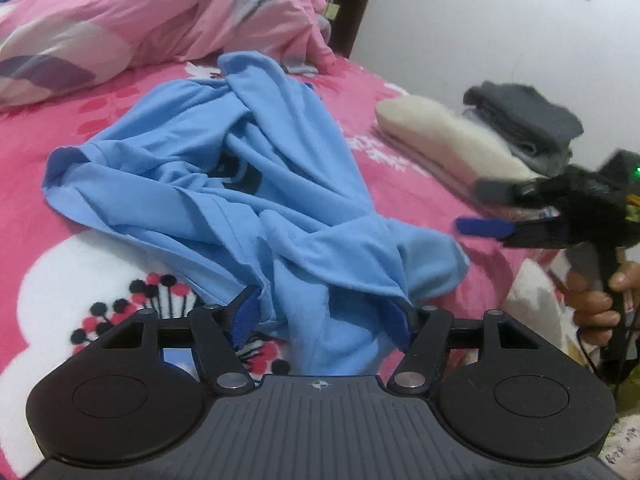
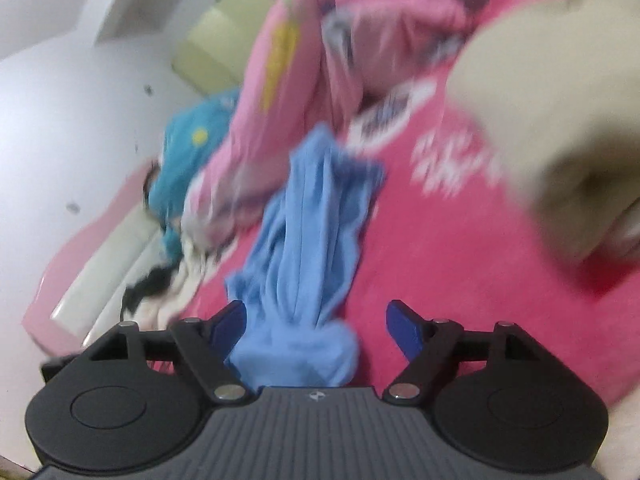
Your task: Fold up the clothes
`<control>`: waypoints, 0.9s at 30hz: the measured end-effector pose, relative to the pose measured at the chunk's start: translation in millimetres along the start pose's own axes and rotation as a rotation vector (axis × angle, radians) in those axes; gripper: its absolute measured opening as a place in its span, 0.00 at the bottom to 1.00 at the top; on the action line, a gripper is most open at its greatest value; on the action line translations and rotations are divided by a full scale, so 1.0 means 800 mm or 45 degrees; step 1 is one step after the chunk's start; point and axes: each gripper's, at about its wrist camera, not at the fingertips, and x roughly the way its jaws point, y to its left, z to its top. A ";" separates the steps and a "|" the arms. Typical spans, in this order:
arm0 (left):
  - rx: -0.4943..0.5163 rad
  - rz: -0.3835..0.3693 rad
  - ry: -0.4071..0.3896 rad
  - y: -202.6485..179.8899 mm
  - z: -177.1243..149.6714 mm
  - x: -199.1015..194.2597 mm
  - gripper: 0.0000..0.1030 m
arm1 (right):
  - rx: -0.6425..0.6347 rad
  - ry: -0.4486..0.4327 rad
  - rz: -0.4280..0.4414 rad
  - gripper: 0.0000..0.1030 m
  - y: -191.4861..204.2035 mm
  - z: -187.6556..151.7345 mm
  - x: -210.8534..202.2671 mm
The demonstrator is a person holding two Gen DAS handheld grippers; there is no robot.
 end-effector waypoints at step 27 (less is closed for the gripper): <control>-0.187 -0.166 0.018 0.031 -0.012 -0.032 0.76 | -0.145 -0.442 -0.425 0.11 0.007 0.009 -0.115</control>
